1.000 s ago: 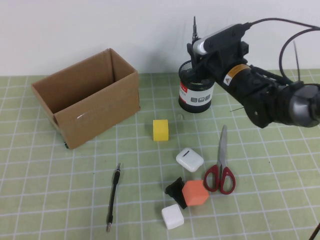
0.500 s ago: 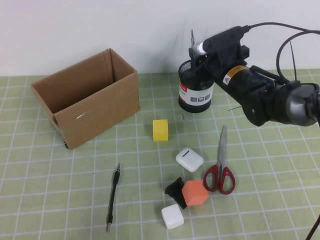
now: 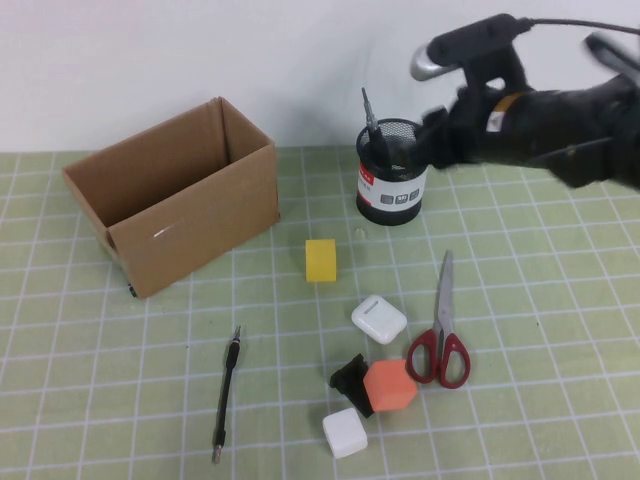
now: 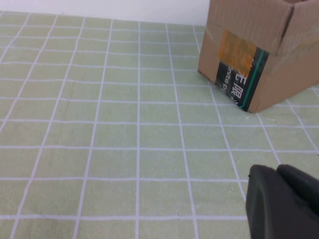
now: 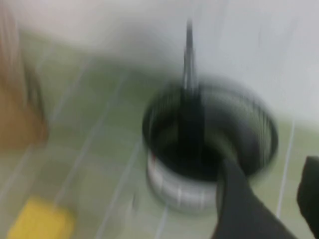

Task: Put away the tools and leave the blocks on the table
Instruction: Place the picked object into the round holder, then pick up the scissors from the table

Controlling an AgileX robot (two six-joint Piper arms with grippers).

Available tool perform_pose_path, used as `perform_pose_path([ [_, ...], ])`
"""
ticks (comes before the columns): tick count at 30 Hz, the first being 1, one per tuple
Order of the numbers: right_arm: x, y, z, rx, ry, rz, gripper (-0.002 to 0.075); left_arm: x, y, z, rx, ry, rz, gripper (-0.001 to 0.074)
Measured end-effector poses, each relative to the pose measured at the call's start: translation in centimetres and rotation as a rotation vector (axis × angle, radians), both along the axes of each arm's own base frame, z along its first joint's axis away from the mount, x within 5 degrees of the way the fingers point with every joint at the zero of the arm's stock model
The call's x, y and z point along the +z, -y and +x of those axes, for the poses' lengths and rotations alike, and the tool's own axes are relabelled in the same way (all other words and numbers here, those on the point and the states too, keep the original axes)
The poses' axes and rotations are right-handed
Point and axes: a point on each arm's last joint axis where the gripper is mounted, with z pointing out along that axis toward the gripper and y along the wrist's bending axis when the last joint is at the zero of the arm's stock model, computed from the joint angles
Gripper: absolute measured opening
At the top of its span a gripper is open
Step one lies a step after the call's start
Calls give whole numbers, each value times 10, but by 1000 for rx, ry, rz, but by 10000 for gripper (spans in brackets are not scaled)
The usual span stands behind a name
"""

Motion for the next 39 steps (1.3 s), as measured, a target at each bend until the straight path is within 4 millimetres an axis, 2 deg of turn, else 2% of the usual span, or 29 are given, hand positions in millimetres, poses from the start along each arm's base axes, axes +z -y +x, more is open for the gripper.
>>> perform_pose_path([
  [3,2,8,-18,-27,-189,-38,227,0,0,0,0,0,0,-6],
  [7,-14,11,-38,-86,-493,-38,227,0,0,0,0,0,0,-6],
  [11,-34,5,-44,-160,-688,22,227,0,0,0,0,0,0,-6],
  [14,-54,-3,-43,-204,-764,32,227,0,0,0,0,0,2,-6],
  [17,-74,-9,-42,-253,-813,15,227,0,0,0,0,0,2,-6],
  [22,-104,-9,-36,-347,-847,-39,227,0,0,0,0,0,2,-6],
  [27,-108,-8,-30,-402,-819,-46,232,0,0,0,0,0,2,-6],
  [34,-108,-8,-28,-377,-800,-60,226,0,0,0,0,0,2,-6],
  [35,-108,-9,-28,-374,-798,-62,167,0,0,0,0,0,2,-6],
  [36,-108,-9,-28,-371,-797,-62,202,0,0,0,0,0,2,-6],
  [39,-108,-10,-28,-354,-796,-57,85,0,0,0,0,0,2,-6],
])
